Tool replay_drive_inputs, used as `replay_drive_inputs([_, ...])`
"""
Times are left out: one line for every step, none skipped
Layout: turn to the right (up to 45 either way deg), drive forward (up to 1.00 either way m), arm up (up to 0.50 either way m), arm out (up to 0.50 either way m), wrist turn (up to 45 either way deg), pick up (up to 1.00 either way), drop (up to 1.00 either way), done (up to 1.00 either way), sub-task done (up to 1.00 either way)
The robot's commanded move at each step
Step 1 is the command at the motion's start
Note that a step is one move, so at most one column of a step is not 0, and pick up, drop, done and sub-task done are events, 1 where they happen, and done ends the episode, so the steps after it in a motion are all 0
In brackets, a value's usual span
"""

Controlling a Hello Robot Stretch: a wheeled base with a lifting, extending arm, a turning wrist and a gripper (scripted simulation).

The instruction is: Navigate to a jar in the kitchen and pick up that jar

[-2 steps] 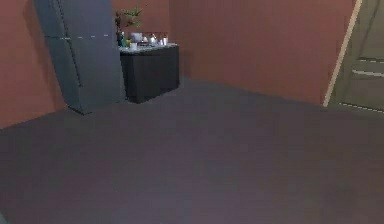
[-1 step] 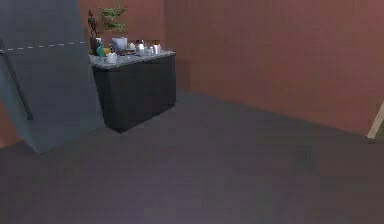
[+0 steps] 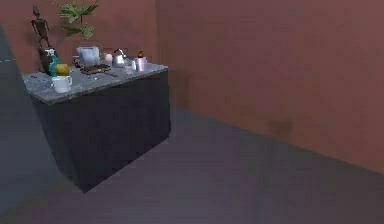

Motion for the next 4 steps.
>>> replay_drive_inputs([3.0, 0.0, 0.0, 0.0, 0.0, 0.0, 0.0, 0.0, 0.0])
replay_drive_inputs([0.0, 1.0, 0.0, 0.0, 0.0, 0.0, 0.0, 0.0, 0.0])
replay_drive_inputs([0.0, 1.0, 0.0, 0.0, 0.0, 0.0, 0.0, 0.0, 0.0])
replay_drive_inputs([0.0, 0.25, 0.0, 0.0, 0.0, 0.0, 0.0, 0.0, 0.0])
